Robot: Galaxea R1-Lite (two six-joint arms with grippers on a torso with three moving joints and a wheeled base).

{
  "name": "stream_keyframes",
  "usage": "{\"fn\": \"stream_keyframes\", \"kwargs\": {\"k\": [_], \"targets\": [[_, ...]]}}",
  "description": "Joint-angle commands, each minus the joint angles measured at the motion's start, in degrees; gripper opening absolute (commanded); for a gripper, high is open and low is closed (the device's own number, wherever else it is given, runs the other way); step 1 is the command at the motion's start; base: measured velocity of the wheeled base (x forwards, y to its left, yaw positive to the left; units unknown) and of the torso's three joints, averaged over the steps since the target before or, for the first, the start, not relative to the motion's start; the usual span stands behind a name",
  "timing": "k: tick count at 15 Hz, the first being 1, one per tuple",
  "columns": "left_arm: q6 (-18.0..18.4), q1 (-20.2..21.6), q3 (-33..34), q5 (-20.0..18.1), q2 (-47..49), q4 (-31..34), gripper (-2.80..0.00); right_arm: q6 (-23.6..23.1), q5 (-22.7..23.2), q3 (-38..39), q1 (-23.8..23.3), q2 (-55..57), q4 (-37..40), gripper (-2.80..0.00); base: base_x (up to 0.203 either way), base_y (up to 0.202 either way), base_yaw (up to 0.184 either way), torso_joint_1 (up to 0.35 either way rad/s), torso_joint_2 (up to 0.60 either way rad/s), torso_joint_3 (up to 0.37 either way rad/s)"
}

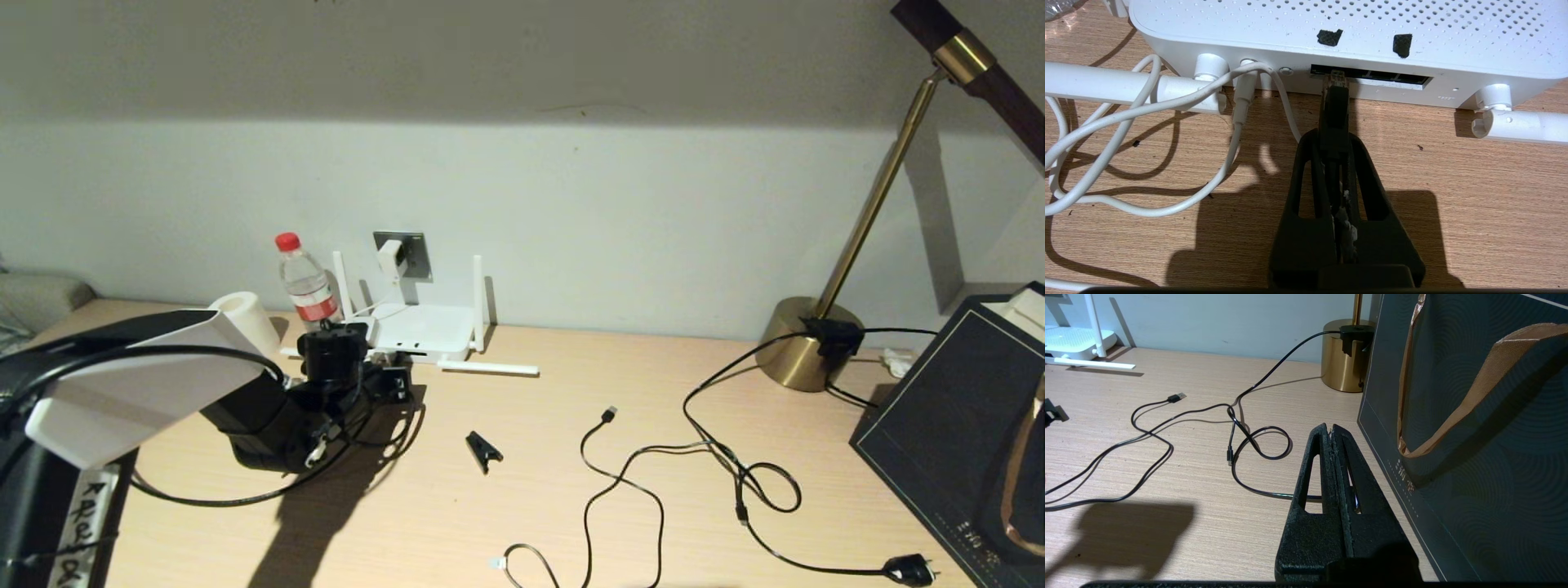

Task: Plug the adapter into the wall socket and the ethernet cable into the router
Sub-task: Plug cable into router interface

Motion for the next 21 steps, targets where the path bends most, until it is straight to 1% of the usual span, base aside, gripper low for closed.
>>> {"fn": "stream_keyframes", "kwargs": {"k": [1, 21], "targets": [[-0.03, 0.09, -0.03, -0.14, 0.09, -0.31, -2.8, 0.02, 0.04, 2.02, 0.0, 0.0, -0.04, -2.8, 0.0, 0.0, 0.0, 0.0, 0.0, 0.0], [-0.03, 1.32, 0.14, -1.02, -0.17, -0.4, -2.8, 0.02, 0.04, 2.02, 0.0, 0.0, -0.04, -2.8, 0.0, 0.0, 0.0, 0.0, 0.0, 0.0]]}}
